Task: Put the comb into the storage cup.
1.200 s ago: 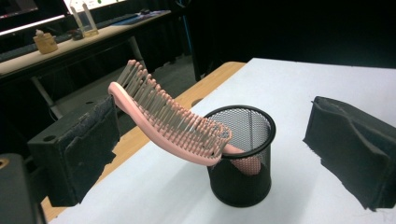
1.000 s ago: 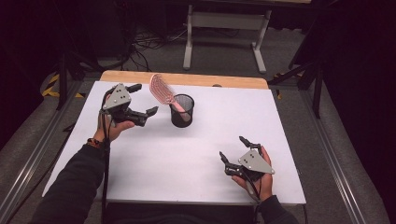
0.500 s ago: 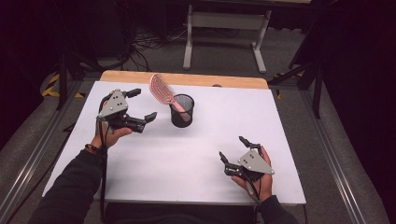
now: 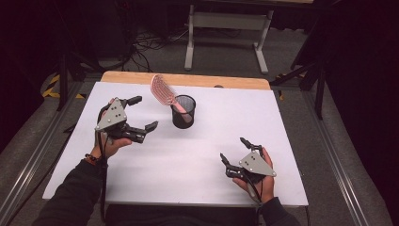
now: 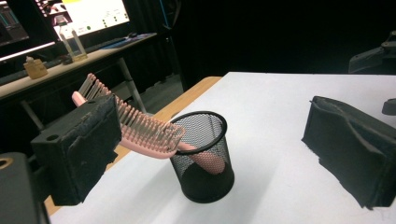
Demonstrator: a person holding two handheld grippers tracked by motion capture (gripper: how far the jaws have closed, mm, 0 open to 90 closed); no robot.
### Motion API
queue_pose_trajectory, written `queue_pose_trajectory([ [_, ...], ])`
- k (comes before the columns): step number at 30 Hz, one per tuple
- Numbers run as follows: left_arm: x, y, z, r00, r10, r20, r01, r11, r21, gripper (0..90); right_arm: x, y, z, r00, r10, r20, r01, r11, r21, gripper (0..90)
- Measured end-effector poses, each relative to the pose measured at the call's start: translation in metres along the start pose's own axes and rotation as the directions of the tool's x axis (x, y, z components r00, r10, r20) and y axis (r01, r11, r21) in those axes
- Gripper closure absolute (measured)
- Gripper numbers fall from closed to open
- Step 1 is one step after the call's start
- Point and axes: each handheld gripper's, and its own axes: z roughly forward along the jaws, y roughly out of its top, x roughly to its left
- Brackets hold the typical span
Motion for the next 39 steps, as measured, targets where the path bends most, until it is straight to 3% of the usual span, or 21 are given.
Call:
queue_pose_trajectory([
  [7,-0.007,-0.005,-0.008,0.9997,-0.001,0.023,0.001,1.0000,-0.008,3.9,-0.001,0.000,0.000,1.0000,0.008,0.001,-0.008,1.000,0.003,16.8],
  [12,-0.015,-0.008,-0.009,0.9987,0.031,0.040,-0.032,0.9993,0.021,4.1,0.001,0.001,0.000,1.0000,0.001,-0.004,-0.001,1.000,0.000,16.8],
  [25,-0.032,-0.015,-0.009,0.9951,0.056,0.082,-0.059,0.9976,0.037,4.3,0.003,0.002,-0.001,0.9999,-0.010,-0.012,0.010,1.000,-0.006,16.8],
  [39,-0.045,-0.024,-0.022,0.9931,0.083,0.083,-0.087,0.9950,0.049,4.4,0.004,0.003,-0.002,0.9998,-0.010,-0.015,0.010,1.000,-0.012,16.8],
])
